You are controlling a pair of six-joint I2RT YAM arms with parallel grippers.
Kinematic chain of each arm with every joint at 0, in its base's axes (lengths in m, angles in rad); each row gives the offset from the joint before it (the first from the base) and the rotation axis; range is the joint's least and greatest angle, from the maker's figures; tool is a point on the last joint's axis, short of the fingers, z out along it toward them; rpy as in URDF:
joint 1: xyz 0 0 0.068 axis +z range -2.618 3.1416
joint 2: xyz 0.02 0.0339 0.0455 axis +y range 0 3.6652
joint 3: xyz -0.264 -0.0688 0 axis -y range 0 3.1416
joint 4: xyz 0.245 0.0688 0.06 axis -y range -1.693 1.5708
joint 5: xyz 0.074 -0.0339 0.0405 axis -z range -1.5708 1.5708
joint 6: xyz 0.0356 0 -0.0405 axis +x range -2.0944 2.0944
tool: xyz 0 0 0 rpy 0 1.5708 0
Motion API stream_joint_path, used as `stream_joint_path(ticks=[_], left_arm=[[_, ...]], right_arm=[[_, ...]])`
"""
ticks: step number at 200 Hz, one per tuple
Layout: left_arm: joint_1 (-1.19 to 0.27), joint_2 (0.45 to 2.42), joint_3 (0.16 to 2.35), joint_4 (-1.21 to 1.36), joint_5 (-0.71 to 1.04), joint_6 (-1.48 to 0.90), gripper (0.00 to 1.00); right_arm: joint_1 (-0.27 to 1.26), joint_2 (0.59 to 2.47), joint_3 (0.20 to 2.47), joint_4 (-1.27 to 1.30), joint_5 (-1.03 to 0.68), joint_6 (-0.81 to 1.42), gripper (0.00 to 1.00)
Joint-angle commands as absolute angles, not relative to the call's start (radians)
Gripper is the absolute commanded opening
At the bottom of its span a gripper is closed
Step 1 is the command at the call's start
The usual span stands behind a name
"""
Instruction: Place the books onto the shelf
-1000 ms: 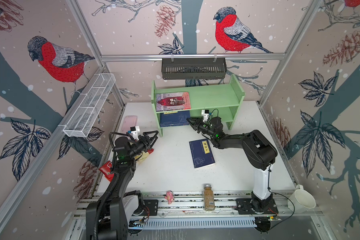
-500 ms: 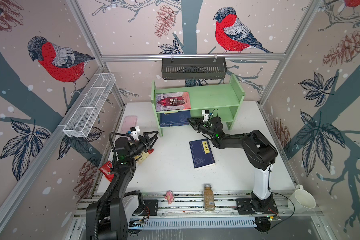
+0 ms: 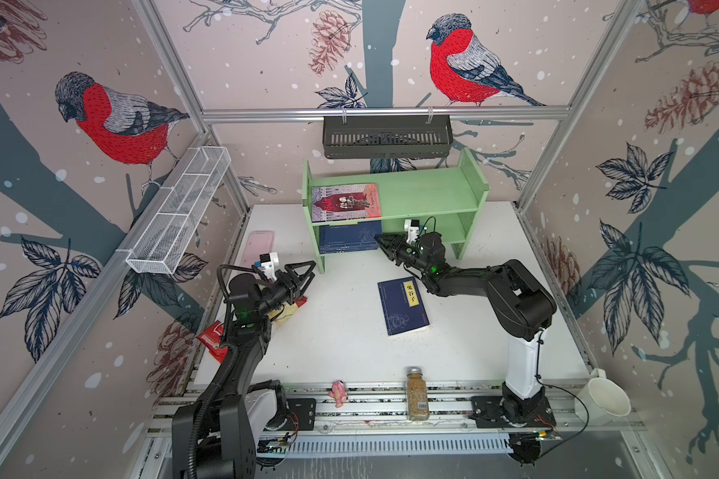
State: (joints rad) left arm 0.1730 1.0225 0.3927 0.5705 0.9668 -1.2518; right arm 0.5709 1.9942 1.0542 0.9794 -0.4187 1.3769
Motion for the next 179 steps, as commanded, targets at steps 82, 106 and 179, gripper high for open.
stream_joint_path(ticks=[82,106,179], left_arm=[[0.176,1.016,0.388,0.642,0.983,-1.278,0.61],[0.176,1.015,0.386,0.643,0.986,-1.281,0.61],[0.178,1.012,0.382,0.649,0.984,-1.285,0.62]], right_arm=[[0.578,1.948,1.101,0.755,-0.390,1.258,0.45],[0.578,1.942,1.120,0.685,-0.371,1.230,0.47],[0.592,1.917,1.167,0.518,-0.311,1.149,0.53]])
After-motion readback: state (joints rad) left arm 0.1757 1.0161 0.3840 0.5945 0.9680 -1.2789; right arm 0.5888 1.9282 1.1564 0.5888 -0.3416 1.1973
